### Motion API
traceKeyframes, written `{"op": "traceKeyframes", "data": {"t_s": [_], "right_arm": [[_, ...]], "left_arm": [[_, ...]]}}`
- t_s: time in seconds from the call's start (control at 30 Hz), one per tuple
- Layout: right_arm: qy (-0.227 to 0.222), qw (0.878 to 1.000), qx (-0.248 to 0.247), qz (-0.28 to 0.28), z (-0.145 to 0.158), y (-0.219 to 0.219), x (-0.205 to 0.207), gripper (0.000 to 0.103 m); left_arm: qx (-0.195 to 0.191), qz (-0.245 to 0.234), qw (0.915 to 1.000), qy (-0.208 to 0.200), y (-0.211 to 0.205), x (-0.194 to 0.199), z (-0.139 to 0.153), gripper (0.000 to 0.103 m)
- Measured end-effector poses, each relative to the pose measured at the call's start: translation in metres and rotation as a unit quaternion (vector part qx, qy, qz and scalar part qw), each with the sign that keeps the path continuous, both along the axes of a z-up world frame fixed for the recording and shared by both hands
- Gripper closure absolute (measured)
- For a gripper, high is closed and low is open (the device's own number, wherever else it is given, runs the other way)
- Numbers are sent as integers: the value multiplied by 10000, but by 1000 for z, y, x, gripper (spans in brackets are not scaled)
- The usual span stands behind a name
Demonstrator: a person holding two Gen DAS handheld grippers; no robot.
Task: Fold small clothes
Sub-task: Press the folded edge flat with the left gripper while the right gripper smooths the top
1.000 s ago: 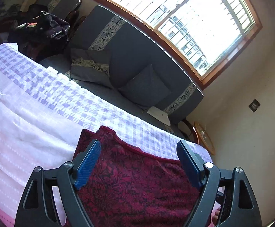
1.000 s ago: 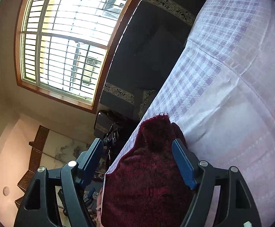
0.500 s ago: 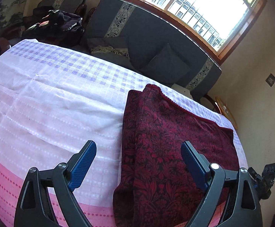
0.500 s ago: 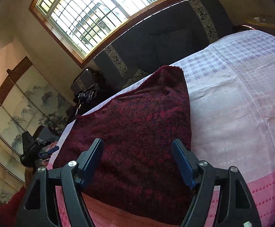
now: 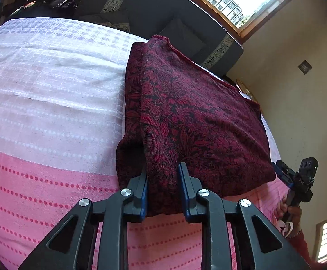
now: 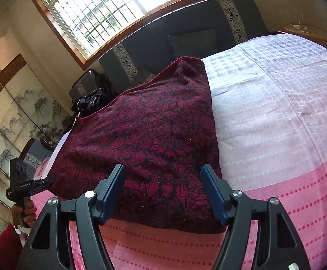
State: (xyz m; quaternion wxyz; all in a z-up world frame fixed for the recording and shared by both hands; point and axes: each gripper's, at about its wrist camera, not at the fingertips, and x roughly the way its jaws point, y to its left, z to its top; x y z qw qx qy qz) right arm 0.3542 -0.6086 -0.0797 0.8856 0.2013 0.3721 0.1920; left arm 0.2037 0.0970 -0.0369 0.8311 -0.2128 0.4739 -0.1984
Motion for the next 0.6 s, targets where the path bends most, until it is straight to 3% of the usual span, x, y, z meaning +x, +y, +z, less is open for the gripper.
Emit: {"op": "traceKeyframes", "data": {"t_s": [0.07,0.43,0.6], "right_arm": [[28,10000,38,-9,-1,-1,-1,36],[214,9991,-332,145,-11,2,-14,38],[197,9992,-338,122,-4,-3,-9,38]], "left_arm": [[-13,17,10000,-36,2,-3,1,88],[-60,-2,10000,-14,11,-27,-13,91],[455,-127,9987,-195,-2,-22,1,91]]}}
